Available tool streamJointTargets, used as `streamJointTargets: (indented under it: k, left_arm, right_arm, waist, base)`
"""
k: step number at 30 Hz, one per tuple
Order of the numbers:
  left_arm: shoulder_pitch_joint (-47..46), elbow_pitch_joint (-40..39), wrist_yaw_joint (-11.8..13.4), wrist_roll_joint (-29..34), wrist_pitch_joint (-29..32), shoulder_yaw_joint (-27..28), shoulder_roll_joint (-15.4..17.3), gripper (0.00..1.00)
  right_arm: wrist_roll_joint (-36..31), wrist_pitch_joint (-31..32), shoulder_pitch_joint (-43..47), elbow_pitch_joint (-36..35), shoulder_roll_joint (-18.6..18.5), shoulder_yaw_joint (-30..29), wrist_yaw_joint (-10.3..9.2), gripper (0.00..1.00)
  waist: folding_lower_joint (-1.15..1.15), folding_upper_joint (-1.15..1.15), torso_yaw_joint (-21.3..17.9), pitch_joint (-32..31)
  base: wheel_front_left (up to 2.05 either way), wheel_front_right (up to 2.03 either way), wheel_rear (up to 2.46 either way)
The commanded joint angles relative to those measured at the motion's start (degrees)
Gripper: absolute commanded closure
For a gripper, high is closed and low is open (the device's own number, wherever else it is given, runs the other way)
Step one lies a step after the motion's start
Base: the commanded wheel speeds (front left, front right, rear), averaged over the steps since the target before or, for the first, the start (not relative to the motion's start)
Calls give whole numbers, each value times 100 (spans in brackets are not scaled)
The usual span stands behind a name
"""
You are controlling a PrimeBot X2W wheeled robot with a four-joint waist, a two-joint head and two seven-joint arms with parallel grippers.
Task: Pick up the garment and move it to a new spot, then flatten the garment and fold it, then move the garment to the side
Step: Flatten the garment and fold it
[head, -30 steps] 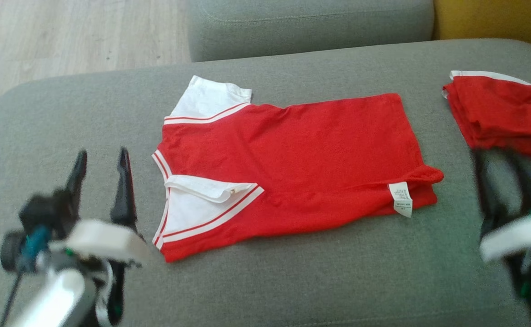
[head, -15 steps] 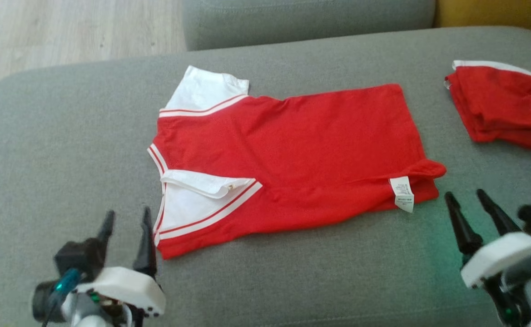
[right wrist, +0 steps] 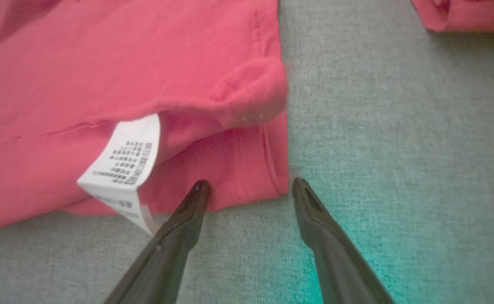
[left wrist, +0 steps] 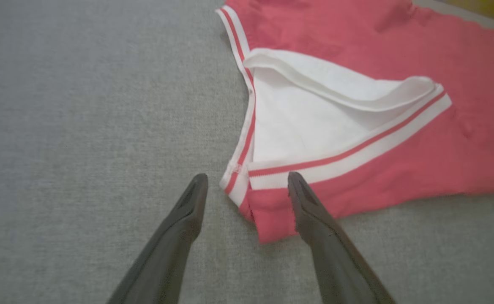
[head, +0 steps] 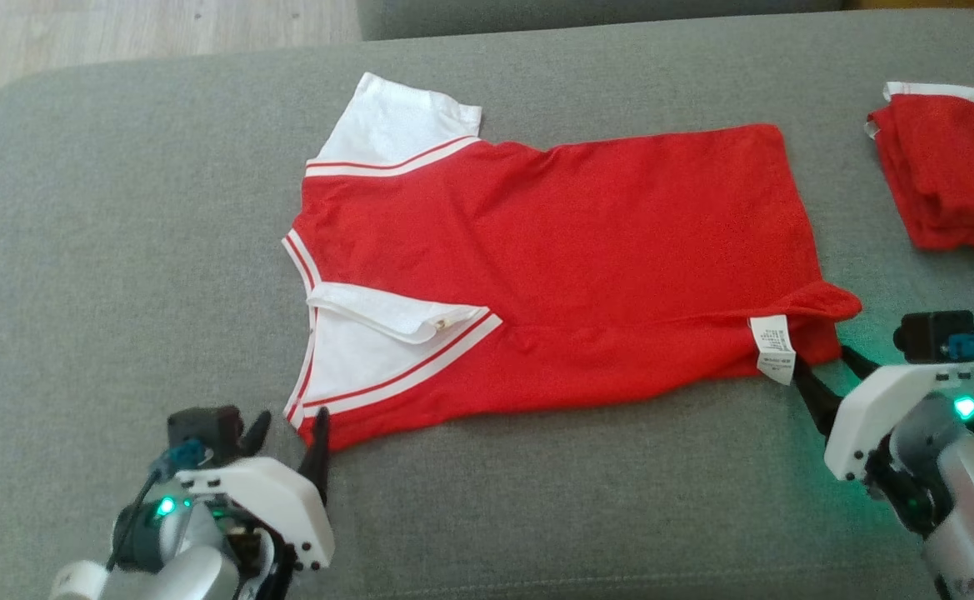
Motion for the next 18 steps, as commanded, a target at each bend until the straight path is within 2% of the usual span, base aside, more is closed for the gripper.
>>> streamJointTargets:
  k: [1, 7, 12, 13, 15, 16, 17, 18]
  left_arm:
    - [-311, -123, -37, -18, 8, 168, 63, 0]
    - [-497, 76, -212, -226, 551, 52, 72, 0]
    - [-611, 237, -146, -335, 765, 110, 71, 0]
    - [-626, 255, -137, -357, 778, 126, 62, 0]
    - [-652, 297, -182, -406, 880, 100, 62, 0]
    - [-664, 311, -202, -427, 910, 94, 61, 16]
    - [-675, 329, -220, -437, 952, 77, 67, 51]
    - [-685, 341, -233, -441, 985, 60, 75, 83]
  right_arm:
    - [45, 8, -195, -129, -164, 97, -4, 0]
    - [247, 124, -378, 105, -218, 351, -4, 0]
    - [379, 47, -484, 221, -221, 542, -4, 2]
    - [417, 45, -501, 235, -216, 590, -4, 10]
    - [487, 48, -529, 261, -226, 695, -4, 47]
    - [521, 43, -540, 270, -232, 748, -4, 70]
    - [554, 32, -548, 281, -241, 794, -4, 100]
    - [585, 17, -556, 291, -252, 835, -4, 100]
  waist:
    - [0, 0, 11, 21]
    - [0, 0, 12, 110]
    - [0, 0, -25, 192]
    - [0, 0, -31, 206]
    - [0, 0, -44, 224]
    - [0, 0, -50, 227]
    - [0, 0, -56, 224]
    - [0, 0, -60, 217]
  base:
    - [0, 0, 0]
    - [0, 0, 0]
    - [0, 0, 0]
    - [0, 0, 0]
    - [0, 0, 0]
    - [0, 0, 0]
    - [0, 0, 0]
    - [0, 0, 0]
